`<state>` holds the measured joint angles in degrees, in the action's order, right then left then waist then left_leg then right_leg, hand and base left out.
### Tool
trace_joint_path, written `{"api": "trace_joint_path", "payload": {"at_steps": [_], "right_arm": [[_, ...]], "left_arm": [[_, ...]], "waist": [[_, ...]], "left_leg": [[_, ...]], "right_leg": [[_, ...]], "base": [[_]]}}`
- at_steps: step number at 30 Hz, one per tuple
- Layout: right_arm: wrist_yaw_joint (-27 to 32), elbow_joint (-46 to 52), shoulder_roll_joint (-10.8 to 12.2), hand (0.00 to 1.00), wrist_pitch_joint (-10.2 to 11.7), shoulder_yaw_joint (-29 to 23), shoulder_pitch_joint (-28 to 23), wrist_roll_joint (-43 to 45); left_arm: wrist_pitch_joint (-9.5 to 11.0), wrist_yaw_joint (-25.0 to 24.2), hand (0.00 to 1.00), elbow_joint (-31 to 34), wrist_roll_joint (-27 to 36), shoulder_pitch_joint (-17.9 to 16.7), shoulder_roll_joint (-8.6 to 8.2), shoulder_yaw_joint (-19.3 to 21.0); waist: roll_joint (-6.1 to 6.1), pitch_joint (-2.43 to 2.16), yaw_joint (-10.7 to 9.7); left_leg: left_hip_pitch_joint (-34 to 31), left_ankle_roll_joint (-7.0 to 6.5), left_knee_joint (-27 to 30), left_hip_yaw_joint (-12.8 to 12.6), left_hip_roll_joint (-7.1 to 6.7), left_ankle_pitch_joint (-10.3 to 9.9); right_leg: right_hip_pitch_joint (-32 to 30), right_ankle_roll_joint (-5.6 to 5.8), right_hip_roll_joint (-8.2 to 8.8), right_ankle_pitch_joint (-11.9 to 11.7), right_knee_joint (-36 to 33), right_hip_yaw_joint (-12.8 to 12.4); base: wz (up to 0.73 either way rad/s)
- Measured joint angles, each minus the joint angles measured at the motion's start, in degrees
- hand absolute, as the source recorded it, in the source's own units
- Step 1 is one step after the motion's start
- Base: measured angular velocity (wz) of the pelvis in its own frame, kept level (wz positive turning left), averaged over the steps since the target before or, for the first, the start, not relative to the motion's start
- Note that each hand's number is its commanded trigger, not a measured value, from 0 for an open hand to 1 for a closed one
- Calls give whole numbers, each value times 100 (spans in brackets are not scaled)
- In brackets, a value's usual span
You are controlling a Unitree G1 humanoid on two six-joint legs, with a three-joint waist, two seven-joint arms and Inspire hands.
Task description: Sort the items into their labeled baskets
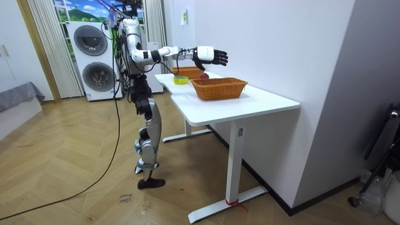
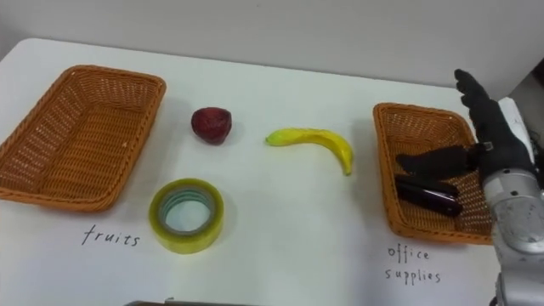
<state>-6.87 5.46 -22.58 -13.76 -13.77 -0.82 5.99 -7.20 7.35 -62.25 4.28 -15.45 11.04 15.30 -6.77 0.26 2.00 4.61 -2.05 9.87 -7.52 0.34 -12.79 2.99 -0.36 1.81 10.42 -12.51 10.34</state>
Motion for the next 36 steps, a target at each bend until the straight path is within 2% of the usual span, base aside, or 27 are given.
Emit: {"api": "trace_joint_path", "payload": {"at_steps": [3, 7, 9, 12, 16, 17, 18, 22, 27, 28, 30, 32, 36], "right_arm": [[-50, 0, 1, 0, -4, 111, 174, -171], [-226, 4, 0, 0, -10, 158, 598, -271], [-345, 5, -6, 0, -10, 298, 870, -421], [-448, 2, -76, 0, -10, 525, 1048, -470], [-623, -43, -133, 0, -12, 780, 1268, -364], [-676, -59, -133, 0, -16, 816, 1302, -270], [-720, -59, -135, 0, -20, 816, 1306, -113], [-829, -59, -140, 0, -132, 877, 1313, 255], [-1013, -59, -155, 0, -200, 1382, 1313, 480], [-1072, -61, -154, 0, -257, 1524, 1312, 558], [-1156, -68, -154, 0, -308, 1691, 1310, 593], [-1237, -68, -152, 0, -400, 1759, 1303, 605], [-1266, -68, -152, 0, -420, 1759, 1304, 605]], "left_arm": [[-8, 1, 0, 79, -2, 0, 0, 2], [-32, -30, 0, 280, -2, 17, -1, -2], [-39, -43, 0, 318, 1, 17, -9, -10], [-67, -46, 0, 394, -2, 28, -6, -51], [-106, -68, 0, 510, -19, 64, -7, -107], [-118, -96, 0, 528, -23, 61, -7, -100], [-122, -154, 0, 531, -23, 57, -4, -88], [-186, -182, 0, 535, -34, -9, -1, -93], [-289, -173, 0, 526, -24, -51, 11, -105], [-288, -160, 0, 512, 15, -44, 26, -113], [-291, -133, 0, 473, 37, -38, 57, -153], [-334, -127, 0, 425, 51, -35, 82, -202], [-411, -124, 0, 406, 49, -57, 105, -204]], "waist": [[23, 3, -6], [65, -22, 6], [88, -37, 14], [103, -34, 23], [110, -27, 164], [86, -41, 219], [82, -34, 307], [18, -43, 417], [-81, -30, 575], [-116, -15, 611], [-168, -2, 625], [-231, -36, 643], [-273, -22, 701]], "left_leg": [[-5, -1, 1, -3, -2, 1], [-47, -5, 33, 66, -11, 3], [-34, -4, 47, 80, -7, 4], [-32, -3, 97, 137, -8, 5], [-21, -2, 97, 185, -7, 5], [-27, -2, 91, 196, -9, 5], [-31, -2, 93, 205, -11, 5], [-97, -8, 132, 306, -25, 10], [-119, -2, 143, 338, -21, 13], [-120, -2, 144, 349, -25, 14], [-156, 1, 157, 408, -34, 15], [-212, -1, 176, 487, -48, 16], [-216, -3, 175, 533, -56, 15]], "right_leg": [[0, 0, -7, 0, 4, 0], [2, 0, -12, 0, 3, 78], [24, 0, -16, 0, 3, 85], [60, 0, -11, 0, 11, 141], [107, 0, 12, 0, 21, 225], [112, 0, 17, 0, 18, 239], [115, 0, 14, 0, 16, 247], [109, 0, 20, 0, 16, 382], [121, 0, 13, 0, 48, 424], [140, 0, 12, 0, 73, 439], [140, 0, 19, 0, 84, 509], [123, 0, 29, 0, 87, 563], [135, 0, 30, 0, 88, 568]], "base": [[1], [8], [2], [11], [6], [7], [7], [13], [4], [8], [16], [16], [7]]}}
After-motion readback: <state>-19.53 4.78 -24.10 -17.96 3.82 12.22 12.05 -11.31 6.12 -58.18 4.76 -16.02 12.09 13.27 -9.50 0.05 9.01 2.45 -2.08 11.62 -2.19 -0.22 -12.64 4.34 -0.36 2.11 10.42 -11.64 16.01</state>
